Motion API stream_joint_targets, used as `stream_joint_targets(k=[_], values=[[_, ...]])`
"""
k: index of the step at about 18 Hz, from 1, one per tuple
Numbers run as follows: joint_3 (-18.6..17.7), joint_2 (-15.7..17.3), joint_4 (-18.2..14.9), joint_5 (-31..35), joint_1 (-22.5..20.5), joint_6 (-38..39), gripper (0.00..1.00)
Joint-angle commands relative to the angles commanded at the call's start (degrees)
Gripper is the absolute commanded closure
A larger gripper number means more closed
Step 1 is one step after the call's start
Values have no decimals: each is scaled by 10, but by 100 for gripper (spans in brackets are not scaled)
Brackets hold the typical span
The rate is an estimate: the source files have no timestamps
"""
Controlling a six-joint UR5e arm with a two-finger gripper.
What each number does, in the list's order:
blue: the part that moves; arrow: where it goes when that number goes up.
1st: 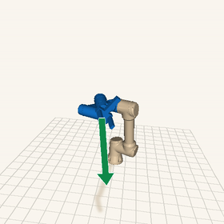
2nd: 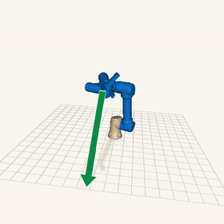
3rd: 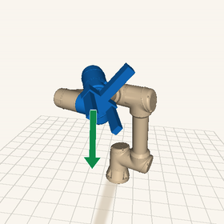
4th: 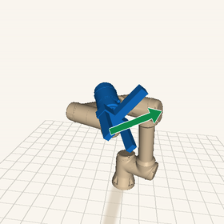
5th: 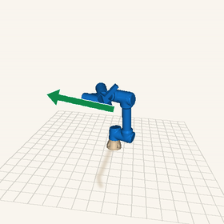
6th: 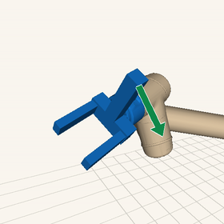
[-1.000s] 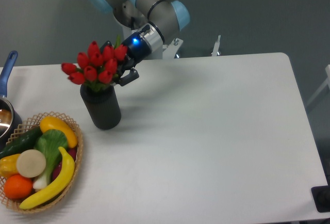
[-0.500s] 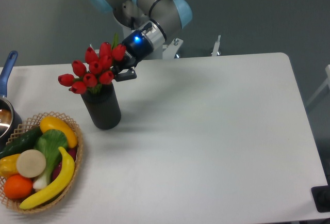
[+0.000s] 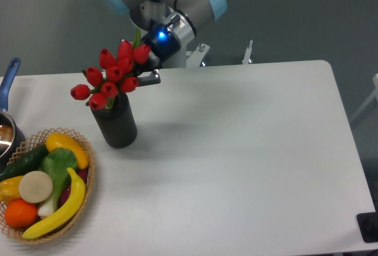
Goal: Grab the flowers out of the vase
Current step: 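Lift the gripped tulips straight up out of the black vase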
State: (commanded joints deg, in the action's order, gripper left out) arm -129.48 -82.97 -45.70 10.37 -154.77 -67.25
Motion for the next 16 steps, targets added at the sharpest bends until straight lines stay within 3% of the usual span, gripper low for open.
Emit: stream_joint_targets(k=[4, 10, 16], values=[[32, -9, -1, 3, -1, 51, 100], [34, 9, 0, 3, -7, 105, 100], [77, 12, 0, 1, -17, 182, 100]])
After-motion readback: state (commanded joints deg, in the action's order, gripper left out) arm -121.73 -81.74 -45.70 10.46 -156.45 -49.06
